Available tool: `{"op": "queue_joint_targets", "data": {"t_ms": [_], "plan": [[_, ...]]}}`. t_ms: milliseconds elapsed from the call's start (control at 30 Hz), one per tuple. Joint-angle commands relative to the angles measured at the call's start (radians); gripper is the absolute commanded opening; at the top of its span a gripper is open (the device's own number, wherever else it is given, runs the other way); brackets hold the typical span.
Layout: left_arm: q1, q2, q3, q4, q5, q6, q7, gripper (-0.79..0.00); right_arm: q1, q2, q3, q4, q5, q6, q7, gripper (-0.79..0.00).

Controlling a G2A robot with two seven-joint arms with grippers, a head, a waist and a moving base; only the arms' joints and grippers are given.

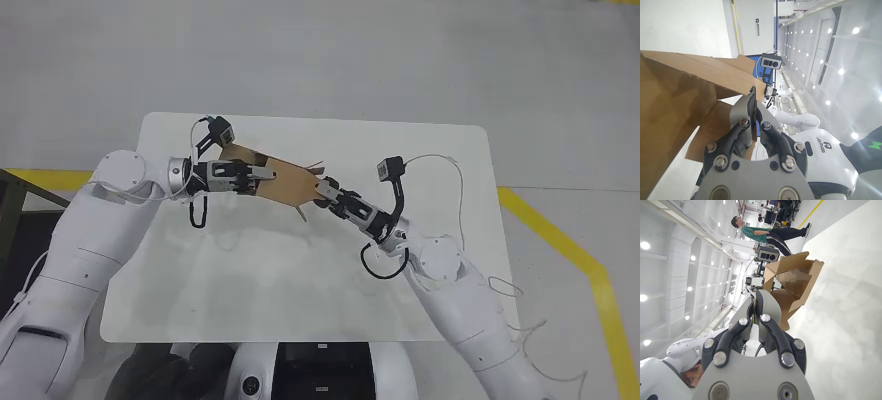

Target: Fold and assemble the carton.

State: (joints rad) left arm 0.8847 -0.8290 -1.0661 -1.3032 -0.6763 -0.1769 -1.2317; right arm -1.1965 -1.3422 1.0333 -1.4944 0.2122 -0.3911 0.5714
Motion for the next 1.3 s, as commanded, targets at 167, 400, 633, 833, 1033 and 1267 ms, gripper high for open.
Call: {"op": "queue_joint_targets", "data": {"t_ms": [167,400,633,833,1033,1267], "plan": [[-0.009,-0.006,-0.005,0.017,-0.025,0.027,-0.056,-0.314,0.004,0.0,0.002,-0.002,0.006,-0.006,0.009,-0.785],[-0.018,-0.013,-0.003,0.026,-0.024,0.026,-0.1,-0.194,0.016,0.001,0.008,0.01,0.061,-0.007,0.055,-0.785],[-0.016,-0.019,-0.01,0.028,-0.04,0.021,-0.116,-0.449,0.038,-0.005,-0.003,0.049,0.187,-0.008,0.13,-0.785],[-0.019,-0.026,-0.016,0.031,-0.066,0.019,-0.129,-0.548,0.056,-0.01,-0.014,0.088,0.229,-0.015,0.148,-0.785],[-0.012,-0.027,-0.033,0.028,-0.073,0.016,-0.143,-0.606,0.07,-0.014,-0.018,0.114,0.244,-0.016,0.144,-0.785],[-0.004,-0.028,-0.045,0.024,-0.063,0.021,-0.143,-0.637,0.081,-0.018,-0.024,0.13,0.246,-0.004,0.138,-0.785]]}}
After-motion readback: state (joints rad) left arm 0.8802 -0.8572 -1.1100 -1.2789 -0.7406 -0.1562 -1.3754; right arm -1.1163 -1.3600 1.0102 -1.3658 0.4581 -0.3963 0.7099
